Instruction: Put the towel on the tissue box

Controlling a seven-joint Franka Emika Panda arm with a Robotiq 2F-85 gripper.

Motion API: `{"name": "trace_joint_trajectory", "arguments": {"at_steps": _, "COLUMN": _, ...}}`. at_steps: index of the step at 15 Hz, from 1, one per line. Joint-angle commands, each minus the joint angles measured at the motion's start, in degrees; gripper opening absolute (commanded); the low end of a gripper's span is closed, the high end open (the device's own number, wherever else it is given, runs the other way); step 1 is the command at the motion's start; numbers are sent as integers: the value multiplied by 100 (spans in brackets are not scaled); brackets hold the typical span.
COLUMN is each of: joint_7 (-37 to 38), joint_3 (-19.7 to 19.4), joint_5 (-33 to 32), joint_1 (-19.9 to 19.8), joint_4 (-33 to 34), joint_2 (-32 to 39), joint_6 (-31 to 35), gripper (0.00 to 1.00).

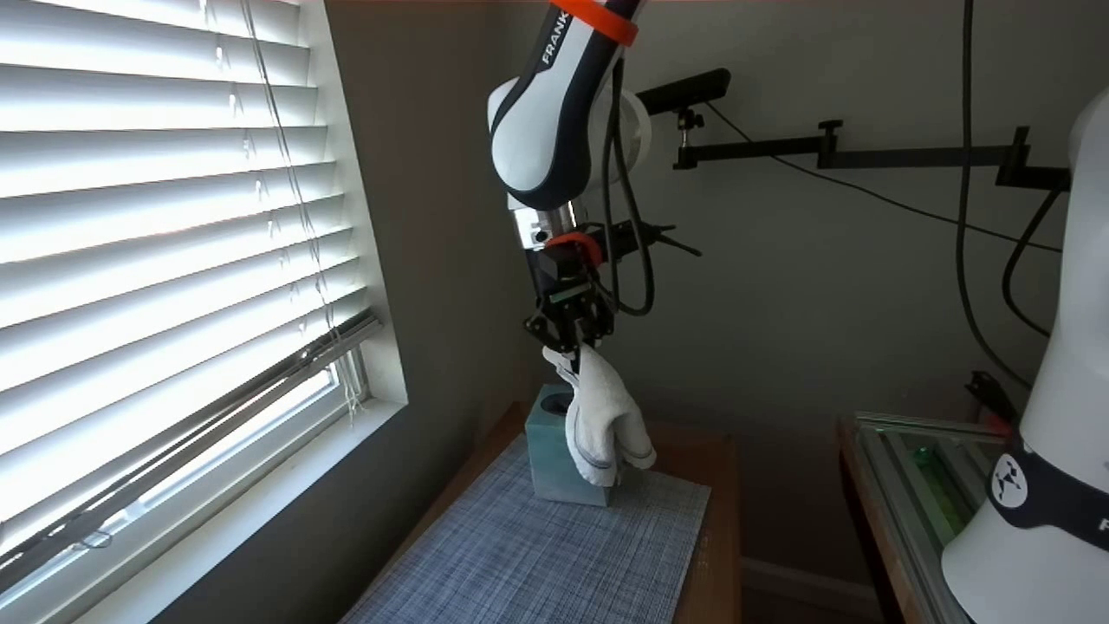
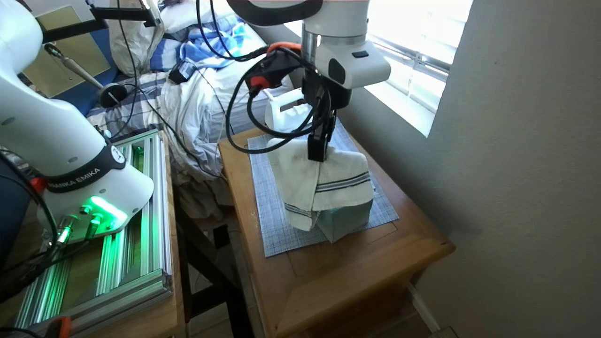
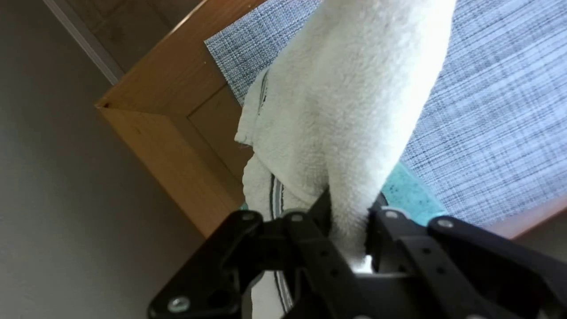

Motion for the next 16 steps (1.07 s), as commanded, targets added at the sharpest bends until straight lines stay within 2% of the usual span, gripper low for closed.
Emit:
{"name": "trace_joint_trajectory", "arguments": {"at_steps": 1, "joint_7": 203, "joint_3": -87, "joint_5": 157, "joint_1": -6, "joint_4": 79, "joint_2": -91, "joint_6": 220, "gripper": 3}}
{"name": "trace_joint_trajectory", "arguments": {"at_steps": 4, "joint_7": 571, "joint_3": -160, "joint_5": 79, "joint_1": 28, "joint_4": 160, "joint_2": 45, "joint_6": 433, "gripper": 3}}
{"name": "trace_joint_trajectory", "arguments": {"at_steps": 7, "joint_7": 554, "joint_3": -173, "joint_5": 83, "joint_1": 25, "joint_4": 126, "joint_2": -11, "joint_6": 256, "gripper": 3}}
{"name": "trace_joint_trajectory", "arguments": {"at_steps": 9, "joint_7": 480, "joint_3": -178, "joint_5": 126, "joint_1": 1, "joint_4": 70, "joint_2": -143, "joint_6": 232, "gripper": 3}}
{"name": "trace_joint_trajectory", "arguments": {"at_steps": 11, "joint_7": 76, "joint_3": -141, "joint_5": 237, "joint_1": -59, "joint_4": -21, "joint_2": -352, "joint_6": 29, "gripper": 3}}
{"name": "trace_joint_trajectory", "arguments": {"at_steps": 16, "joint_7": -218, "joint_3": -246, "joint_5": -26, "joint_1": -171, "joint_4": -43, "joint_2": -881, "joint_6": -552, "gripper": 3}}
